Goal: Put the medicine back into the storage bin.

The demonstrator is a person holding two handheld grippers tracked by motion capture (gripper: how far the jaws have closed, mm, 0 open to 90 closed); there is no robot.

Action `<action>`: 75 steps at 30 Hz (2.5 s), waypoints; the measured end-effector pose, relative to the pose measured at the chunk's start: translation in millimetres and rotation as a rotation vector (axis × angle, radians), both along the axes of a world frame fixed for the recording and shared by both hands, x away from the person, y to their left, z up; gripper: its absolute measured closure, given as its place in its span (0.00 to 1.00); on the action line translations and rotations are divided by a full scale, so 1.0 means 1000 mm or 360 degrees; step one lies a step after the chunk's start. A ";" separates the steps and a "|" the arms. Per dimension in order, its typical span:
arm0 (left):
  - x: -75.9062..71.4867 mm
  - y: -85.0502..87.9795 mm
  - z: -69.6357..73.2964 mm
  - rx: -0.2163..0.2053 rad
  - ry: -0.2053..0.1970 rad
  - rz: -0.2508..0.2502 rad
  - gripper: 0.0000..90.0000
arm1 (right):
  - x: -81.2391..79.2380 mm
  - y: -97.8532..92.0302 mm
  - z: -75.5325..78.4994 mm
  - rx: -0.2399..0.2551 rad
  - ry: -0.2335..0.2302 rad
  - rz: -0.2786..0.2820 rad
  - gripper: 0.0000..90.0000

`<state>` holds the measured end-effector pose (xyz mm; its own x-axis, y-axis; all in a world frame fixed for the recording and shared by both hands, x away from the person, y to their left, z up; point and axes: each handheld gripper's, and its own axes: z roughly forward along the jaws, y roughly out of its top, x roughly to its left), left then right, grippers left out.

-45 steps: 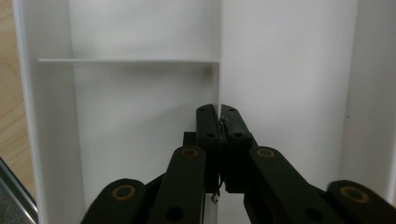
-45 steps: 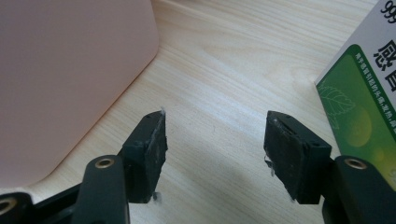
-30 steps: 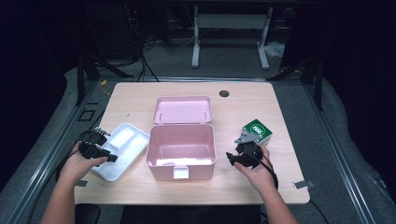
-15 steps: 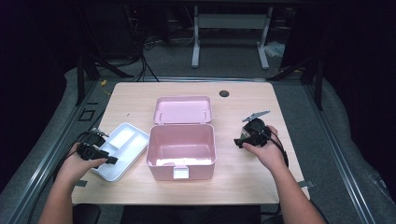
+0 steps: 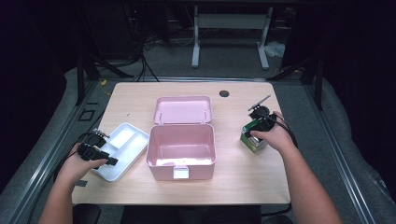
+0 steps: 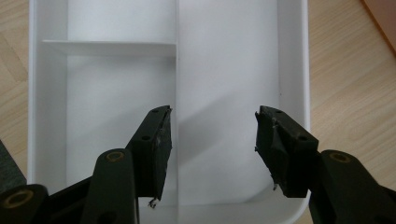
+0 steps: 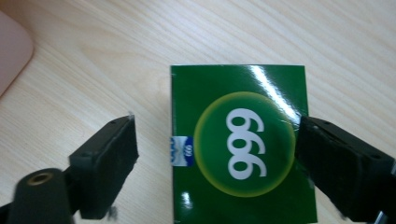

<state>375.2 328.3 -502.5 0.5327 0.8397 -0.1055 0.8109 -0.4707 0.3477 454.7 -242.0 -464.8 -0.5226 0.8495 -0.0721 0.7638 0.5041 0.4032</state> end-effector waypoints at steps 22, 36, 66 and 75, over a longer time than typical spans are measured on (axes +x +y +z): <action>0.001 0.001 -0.004 0.0002 0.0024 0.0001 0.52 | 0.035 -0.012 -0.007 -0.0073 0.0406 -0.0009 0.11; 0.001 0.000 -0.005 0.0005 0.0031 -0.0004 0.52 | 0.037 -0.009 -0.010 -0.0087 0.0431 -0.0002 0.16; 0.000 0.001 -0.003 0.0002 0.0032 -0.0014 0.53 | 0.020 0.010 0.047 -0.0101 0.0325 0.0186 0.18; 0.000 0.001 -0.003 0.0002 0.0028 -0.0018 0.53 | 0.005 0.028 0.061 -0.0184 0.0249 0.0659 0.18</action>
<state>374.9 329.2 -505.6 0.5402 0.8338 -0.1138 0.8115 -0.4804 0.3326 459.3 -213.9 -404.1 -0.8287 0.5577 -0.0476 0.5356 0.8147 0.2223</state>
